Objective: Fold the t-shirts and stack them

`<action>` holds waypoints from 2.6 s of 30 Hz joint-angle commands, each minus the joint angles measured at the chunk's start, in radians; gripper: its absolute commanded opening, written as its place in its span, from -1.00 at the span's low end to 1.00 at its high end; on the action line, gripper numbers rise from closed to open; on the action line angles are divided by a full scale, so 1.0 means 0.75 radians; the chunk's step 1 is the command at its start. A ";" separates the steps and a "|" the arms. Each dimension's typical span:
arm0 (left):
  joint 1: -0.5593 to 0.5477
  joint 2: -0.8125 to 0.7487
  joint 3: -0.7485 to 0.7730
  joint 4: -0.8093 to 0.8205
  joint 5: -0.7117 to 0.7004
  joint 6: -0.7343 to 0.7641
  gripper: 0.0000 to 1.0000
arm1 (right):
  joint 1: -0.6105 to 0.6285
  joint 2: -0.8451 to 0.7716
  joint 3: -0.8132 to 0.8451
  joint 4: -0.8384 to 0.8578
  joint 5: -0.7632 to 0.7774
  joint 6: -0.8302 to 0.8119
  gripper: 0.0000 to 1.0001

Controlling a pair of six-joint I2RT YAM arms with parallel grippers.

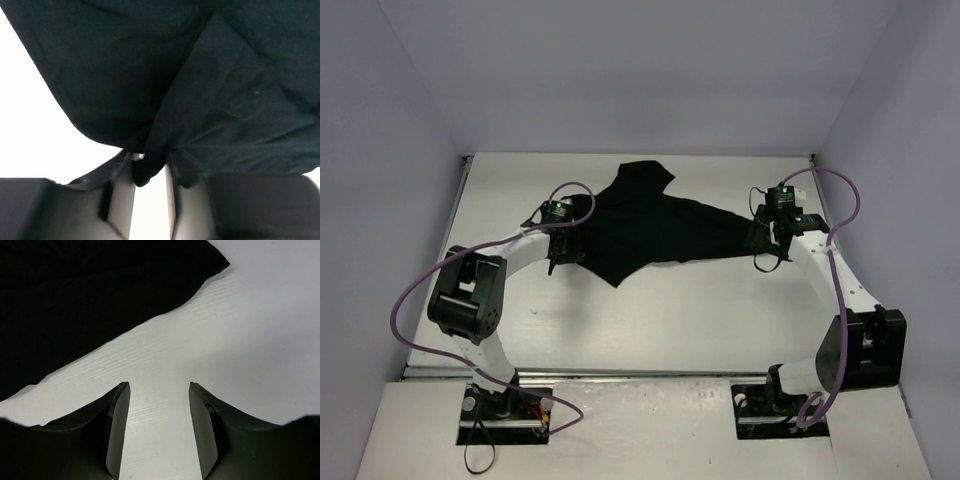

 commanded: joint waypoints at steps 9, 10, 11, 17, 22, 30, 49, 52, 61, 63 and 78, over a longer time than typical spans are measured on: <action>0.000 -0.330 -0.034 -0.239 -0.012 -0.106 -0.91 | 0.004 -0.094 -0.015 0.008 0.010 -0.007 -0.03; 0.000 -0.370 -0.046 -0.256 -0.015 -0.116 -0.92 | 0.002 -0.096 -0.017 0.008 0.008 -0.007 -0.03; 0.000 -0.407 -0.070 -0.270 -0.022 -0.133 -0.93 | 0.002 -0.100 -0.017 0.007 0.009 -0.007 -0.03; -0.007 -0.624 -0.287 -0.298 -0.010 -0.239 -1.00 | -0.020 -0.103 -0.025 0.006 0.034 0.004 -0.03; -0.013 -0.761 -0.400 -0.351 -0.022 -0.252 -1.00 | -0.083 -0.026 -0.004 0.008 0.069 0.034 -0.03; 0.012 -0.888 -0.385 -0.469 -0.071 -0.190 -1.00 | -0.111 0.160 -0.018 0.010 0.063 0.081 0.14; 0.047 -0.883 -0.201 -0.593 -0.083 -0.063 -1.00 | -0.111 0.287 -0.278 0.166 0.031 0.159 0.15; 0.047 -0.881 -0.200 -0.593 -0.083 -0.055 -1.00 | -0.111 0.320 -0.300 0.223 -0.025 0.159 0.16; 0.049 -0.908 -0.201 -0.603 -0.083 -0.048 -1.00 | -0.111 0.320 -0.304 0.284 -0.031 0.102 0.16; 0.049 -0.914 -0.201 -0.609 -0.083 -0.046 -1.00 | -0.111 0.270 -0.306 0.284 -0.037 0.096 0.15; 0.049 -0.922 -0.205 -0.614 -0.083 -0.044 -1.00 | -0.111 0.196 -0.266 0.284 -0.088 0.074 0.16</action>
